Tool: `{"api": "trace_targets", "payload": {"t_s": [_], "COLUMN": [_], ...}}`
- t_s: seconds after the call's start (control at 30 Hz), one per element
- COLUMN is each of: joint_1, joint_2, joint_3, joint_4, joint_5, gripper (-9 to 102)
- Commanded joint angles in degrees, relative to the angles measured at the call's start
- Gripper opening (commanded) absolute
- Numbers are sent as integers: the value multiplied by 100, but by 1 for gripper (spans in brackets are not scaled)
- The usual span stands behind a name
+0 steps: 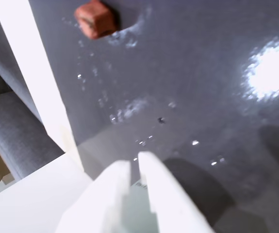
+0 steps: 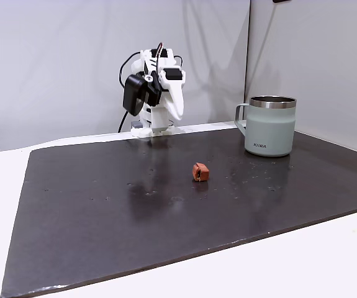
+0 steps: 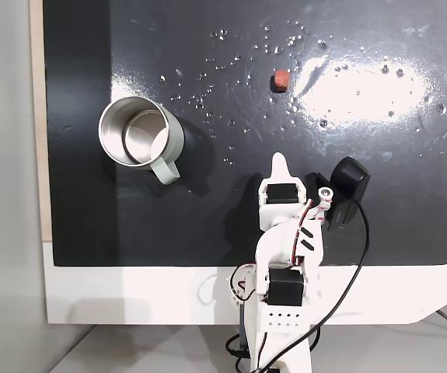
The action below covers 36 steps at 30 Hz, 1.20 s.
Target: Grasp a cube and put it in the cup.
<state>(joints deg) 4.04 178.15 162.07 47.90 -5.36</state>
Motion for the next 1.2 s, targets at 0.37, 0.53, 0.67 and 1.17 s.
{"api": "trace_targets", "payload": {"t_s": [0.37, 0.53, 0.67, 1.17], "joint_1": [35, 9, 0, -325], "joint_2": [-4263, -5643, -6680, -9826], "joint_3": [-4729, -6012, -6970, -10494], "joint_4": [809, 1301, 1767, 3779], "joint_5": [571, 853, 1107, 2109], "gripper": [0, 0, 0, 0]}}
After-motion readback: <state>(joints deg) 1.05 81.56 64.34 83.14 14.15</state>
